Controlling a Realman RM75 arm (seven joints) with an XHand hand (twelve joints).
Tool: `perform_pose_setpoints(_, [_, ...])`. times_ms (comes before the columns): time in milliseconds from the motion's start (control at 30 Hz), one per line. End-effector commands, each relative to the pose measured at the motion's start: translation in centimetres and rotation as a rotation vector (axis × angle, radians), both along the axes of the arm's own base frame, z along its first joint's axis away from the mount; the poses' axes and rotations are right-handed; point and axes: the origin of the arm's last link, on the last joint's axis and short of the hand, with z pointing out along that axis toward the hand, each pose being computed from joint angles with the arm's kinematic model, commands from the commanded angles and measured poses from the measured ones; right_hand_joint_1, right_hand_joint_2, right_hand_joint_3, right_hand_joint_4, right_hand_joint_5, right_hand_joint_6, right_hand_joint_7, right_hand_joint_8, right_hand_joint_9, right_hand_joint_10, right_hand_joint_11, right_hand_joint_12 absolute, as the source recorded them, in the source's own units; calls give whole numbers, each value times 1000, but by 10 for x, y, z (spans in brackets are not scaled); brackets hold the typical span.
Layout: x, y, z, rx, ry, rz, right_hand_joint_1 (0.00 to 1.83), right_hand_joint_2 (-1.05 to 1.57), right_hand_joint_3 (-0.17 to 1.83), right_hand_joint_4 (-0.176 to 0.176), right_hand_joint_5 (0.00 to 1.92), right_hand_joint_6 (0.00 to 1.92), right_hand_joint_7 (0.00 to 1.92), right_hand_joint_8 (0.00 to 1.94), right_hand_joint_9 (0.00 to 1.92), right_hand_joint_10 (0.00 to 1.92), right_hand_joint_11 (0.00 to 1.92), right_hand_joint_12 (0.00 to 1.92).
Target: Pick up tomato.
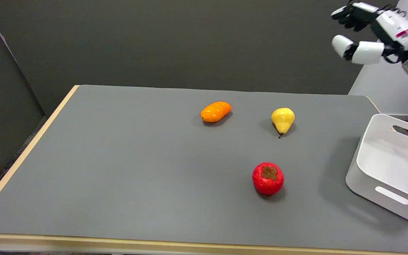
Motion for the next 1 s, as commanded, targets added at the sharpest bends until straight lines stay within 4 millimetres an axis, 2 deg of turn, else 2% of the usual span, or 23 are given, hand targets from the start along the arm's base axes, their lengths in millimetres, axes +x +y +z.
perform_pose_setpoints(33, [-67,-1,-91,203,-204,-266,376,693,905,143,344,716,472,520,413,860,295,1354])
perform_pose_setpoints(200, [-81,-1,-101,202,-78,-300,400,689,903,141,345,716,472,516,405,853,286,1351])
perform_pose_setpoints(333, [-87,1,-106,217,-40,-305,423,683,903,138,344,711,468,505,398,847,274,1344])
perform_pose_setpoints(500, [-97,7,-121,284,201,-288,439,679,909,140,345,715,472,512,400,849,274,1342])
perform_pose_setpoints(633, [-96,10,-120,310,103,-295,431,682,909,141,346,717,473,515,402,851,275,1342])
perform_pose_setpoints(833, [-80,37,-114,363,-14,-260,362,703,912,142,352,737,470,514,408,852,283,1336])
perform_pose_setpoints(1000, [-87,46,-119,442,-67,-317,358,698,931,149,359,761,474,538,422,857,296,1350])
